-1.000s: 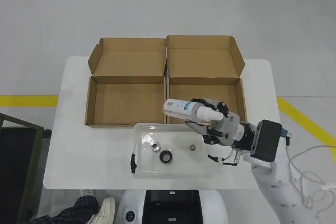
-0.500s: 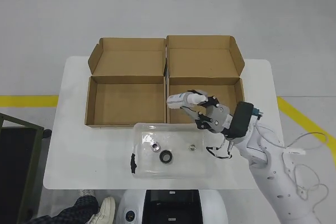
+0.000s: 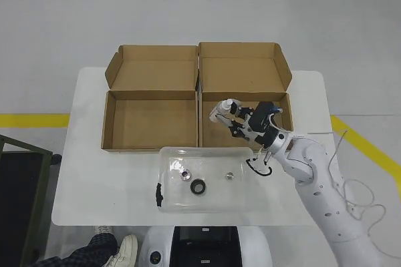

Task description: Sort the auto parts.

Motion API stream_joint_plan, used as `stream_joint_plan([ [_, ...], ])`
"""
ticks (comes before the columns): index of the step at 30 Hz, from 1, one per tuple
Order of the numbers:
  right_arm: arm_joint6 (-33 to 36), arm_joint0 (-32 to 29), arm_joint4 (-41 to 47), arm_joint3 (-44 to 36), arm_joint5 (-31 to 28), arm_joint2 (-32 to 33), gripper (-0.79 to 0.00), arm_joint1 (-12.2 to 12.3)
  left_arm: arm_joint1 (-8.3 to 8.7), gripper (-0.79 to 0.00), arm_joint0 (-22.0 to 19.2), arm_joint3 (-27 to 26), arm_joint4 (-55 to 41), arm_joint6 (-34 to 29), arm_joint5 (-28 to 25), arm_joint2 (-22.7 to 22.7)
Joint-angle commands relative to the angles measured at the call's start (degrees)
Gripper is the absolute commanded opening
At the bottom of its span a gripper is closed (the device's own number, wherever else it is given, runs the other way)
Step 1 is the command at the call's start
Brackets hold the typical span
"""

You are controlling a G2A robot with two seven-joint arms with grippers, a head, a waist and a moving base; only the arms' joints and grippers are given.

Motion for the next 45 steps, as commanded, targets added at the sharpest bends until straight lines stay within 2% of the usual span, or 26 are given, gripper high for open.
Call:
stream_joint_plan([
  [1, 1.94, 0.96, -0.03, 1.06, 0.14, -0.07, -0.785, 0.0, 0.0, 0.0, 0.0, 0.0, 0.0, 0.0, 0.0, 0.0],
  [11, 8.38, 4.66, 2.43, 7.51, -0.56, -2.37, -0.785, -0.39, 0.0, 0.0, 0.0, 0.0, 0.0, 0.0, 0.0, 0.0],
  [29, 9.18, 11.16, 2.78, 17.8, 2.84, -8.7, -0.785, -2.34, 0.0, 0.0, 0.0, 0.0, 0.0, 0.0, 0.0, 0.0],
  [38, 9.6, 12.02, 2.12, 19.54, 3.53, -9.78, -0.785, -2.75, 0.0, 0.0, 0.0, 0.0, 0.0, 0.0, 0.0, 0.0],
  [39, 9.63, 11.92, 2.02, 19.53, 3.59, -9.84, -0.763, -2.77, 0.0, 0.0, 0.0, 0.0, 0.0, 0.0, 0.0, 0.0],
  [40, 9.71, 11.82, 1.93, 19.48, 3.55, -9.9, -0.708, -2.77, 0.0, 0.0, 0.0, 0.0, 0.0, 0.0, 0.0, 0.0],
  [42, 9.65, 11.56, 1.85, 19.38, 3.56, -9.95, -0.539, -2.78, 0.0, 0.0, 0.0, 0.0, 0.0, 0.0, 0.0, 0.0],
  [43, 9.69, 11.46, 1.9, 19.36, 3.51, -9.96, -0.514, -2.79, 0.0, 0.0, 0.0, 0.0, 0.0, 0.0, 0.0, 0.0],
  [44, 9.61, 11.4, 1.94, 19.33, 3.62, -9.89, -0.44, -2.79, 0.0, 0.0, 0.0, 0.0, 0.0, 0.0, 0.0, 0.0],
  [45, 9.52, 11.29, 1.85, 19.25, 3.75, -9.87, -0.274, -2.79, 0.0, 0.0, 0.0, 0.0, 0.0, 0.0, 0.0, 0.0],
])
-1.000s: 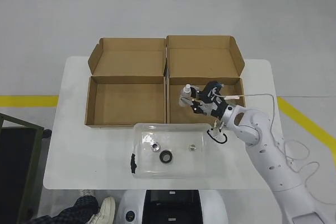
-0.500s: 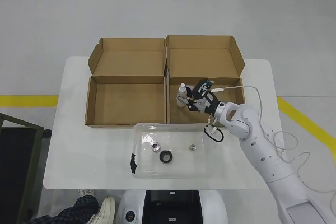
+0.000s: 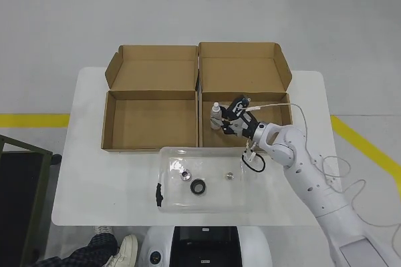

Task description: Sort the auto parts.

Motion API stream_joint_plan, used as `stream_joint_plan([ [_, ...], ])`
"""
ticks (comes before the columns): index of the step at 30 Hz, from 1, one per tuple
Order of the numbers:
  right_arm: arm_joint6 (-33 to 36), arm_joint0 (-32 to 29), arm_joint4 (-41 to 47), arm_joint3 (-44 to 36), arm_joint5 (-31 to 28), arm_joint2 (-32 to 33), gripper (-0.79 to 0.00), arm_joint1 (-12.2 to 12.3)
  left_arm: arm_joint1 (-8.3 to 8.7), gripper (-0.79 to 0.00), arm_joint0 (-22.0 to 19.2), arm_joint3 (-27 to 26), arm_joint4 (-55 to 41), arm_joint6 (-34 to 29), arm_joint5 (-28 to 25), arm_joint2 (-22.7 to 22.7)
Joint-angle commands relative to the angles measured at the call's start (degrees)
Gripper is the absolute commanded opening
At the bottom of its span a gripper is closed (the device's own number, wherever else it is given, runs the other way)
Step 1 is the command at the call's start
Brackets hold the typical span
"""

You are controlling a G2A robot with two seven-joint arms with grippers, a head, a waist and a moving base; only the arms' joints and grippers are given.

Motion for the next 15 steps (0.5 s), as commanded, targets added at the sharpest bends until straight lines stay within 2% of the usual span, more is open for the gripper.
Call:
stream_joint_plan([
  [1, -0.02, -0.16, -0.31, -0.22, 0.13, 0.03, -0.058, 0.01, 0.0, 0.0, 0.0, 0.0, 0.0, 0.0, 0.0, 0.0],
  [2, 0.0, -0.3, -0.42, -0.45, 0.13, 0.07, 0.0, 0.03, 0.0, 0.0, 0.0, 0.0, 0.0, 0.0, 0.0, 0.0],
  [8, 0.33, -1.77, -1.19, -3.41, 0.02, 0.84, 0.0, 0.36, 0.0, 0.0, 0.0, 0.0, 0.0, 0.0, 0.0, 0.0],
  [15, 2.76, -4.17, -6.09, -12.77, 1.64, 3.43, 0.0, 1.35, 0.0, 0.0, 0.0, 0.0, 0.0, 0.0, 0.0, 0.0],
])
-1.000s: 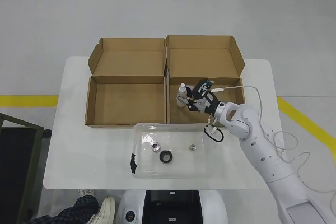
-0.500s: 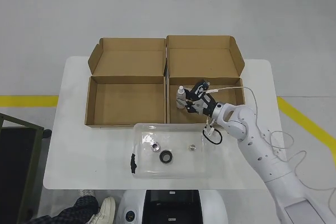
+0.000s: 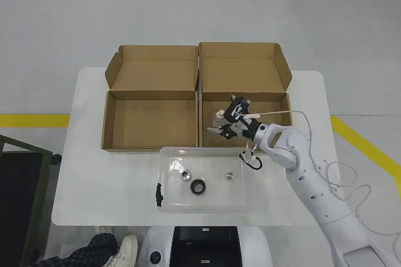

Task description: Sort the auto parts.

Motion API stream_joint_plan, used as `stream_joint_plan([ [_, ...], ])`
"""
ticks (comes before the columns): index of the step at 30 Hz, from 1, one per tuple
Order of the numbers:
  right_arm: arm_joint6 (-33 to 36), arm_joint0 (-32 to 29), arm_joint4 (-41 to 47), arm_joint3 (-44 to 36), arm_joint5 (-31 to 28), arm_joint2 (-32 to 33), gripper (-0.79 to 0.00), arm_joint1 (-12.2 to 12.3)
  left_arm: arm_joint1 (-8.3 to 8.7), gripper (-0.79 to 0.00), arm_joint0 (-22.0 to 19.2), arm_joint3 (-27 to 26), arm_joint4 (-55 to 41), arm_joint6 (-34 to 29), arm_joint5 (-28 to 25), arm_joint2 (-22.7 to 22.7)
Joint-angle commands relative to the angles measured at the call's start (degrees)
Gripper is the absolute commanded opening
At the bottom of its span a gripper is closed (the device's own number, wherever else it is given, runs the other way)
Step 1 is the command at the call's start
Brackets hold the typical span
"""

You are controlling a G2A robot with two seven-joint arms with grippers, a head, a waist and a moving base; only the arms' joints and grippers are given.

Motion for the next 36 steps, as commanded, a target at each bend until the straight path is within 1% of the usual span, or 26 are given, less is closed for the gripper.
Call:
stream_joint_plan([
  [1, 1.2, -0.72, -1.19, -2.9, 0.15, 0.8, 0.0, 0.3, 0.0, 0.0, 0.0, 0.0, 0.0, 0.0, 0.0, 0.0],
  [8, 4.29, -3.86, -3.77, -11.61, 0.16, 2.78, 0.0, 1.1, 0.0, 0.0, 0.0, 0.0, 0.0, 0.0, 0.0, 0.0],
  [16, 8.48, -6.55, -3.1, -18.31, -4.31, 3.5, 0.0, 1.83, 0.0, 0.0, 0.0, 0.0, 0.0, 0.0, 0.0, 0.0],
  [23, 12.04, -11.16, -1.39, -24.61, -7.19, 4.36, 0.0, 2.64, 0.0, 0.0, 0.0, 0.0, 0.0, 0.0, 0.0, 0.0],
  [36, 22.78, -18.96, 0.59, -31.4, -12.89, 7.0, 0.0, 4.63, 0.0, 0.0, 0.0, 0.0, 0.0, 0.0, 0.0, 0.0],
])
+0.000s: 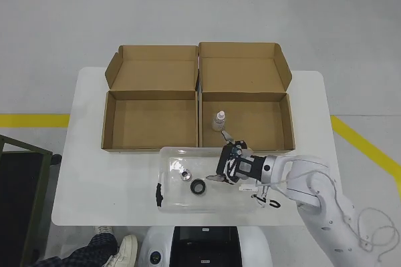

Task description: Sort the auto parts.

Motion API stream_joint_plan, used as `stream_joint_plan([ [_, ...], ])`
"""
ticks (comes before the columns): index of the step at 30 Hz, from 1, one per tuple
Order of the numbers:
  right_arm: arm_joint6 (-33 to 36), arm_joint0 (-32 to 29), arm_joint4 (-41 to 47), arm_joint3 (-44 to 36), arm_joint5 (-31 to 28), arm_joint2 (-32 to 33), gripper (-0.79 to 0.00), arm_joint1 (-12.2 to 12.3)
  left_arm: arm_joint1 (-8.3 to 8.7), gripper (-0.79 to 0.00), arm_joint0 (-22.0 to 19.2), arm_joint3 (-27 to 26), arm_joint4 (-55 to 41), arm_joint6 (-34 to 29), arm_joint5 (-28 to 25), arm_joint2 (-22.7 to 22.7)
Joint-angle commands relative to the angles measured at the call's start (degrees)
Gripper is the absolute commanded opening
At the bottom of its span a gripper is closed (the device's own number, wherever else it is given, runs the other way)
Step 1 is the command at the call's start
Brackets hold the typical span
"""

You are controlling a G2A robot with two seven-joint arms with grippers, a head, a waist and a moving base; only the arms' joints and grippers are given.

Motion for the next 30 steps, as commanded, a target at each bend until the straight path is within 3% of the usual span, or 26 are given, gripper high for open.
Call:
stream_joint_plan([
  [1, 1.97, -1.22, 0.61, -0.81, -1.03, 0.49, 0.0, 0.35, 0.0, 0.0, 0.0, 0.0, 0.0, 0.0, 0.0, 0.0],
  [13, 9.34, -6.8, 6.76, -3.56, -4.94, 3.36, 0.0, 2.3, 0.0, 0.0, 0.0, 0.0, 0.0, 0.0, 0.0, 0.0],
  [22, 14.56, -3.67, 8.13, 0.52, -5.56, 1.47, 0.0, 3.01, 0.0, 0.0, 0.0, 0.0, 0.0, 0.0, 0.0, 0.0],
  [30, 17.68, -1.13, 7.45, 2.61, -4.25, -0.65, -0.191, 3.41, 0.0, 0.0, 0.0, 0.0, 0.0, 0.0, 0.0, 0.0],
])
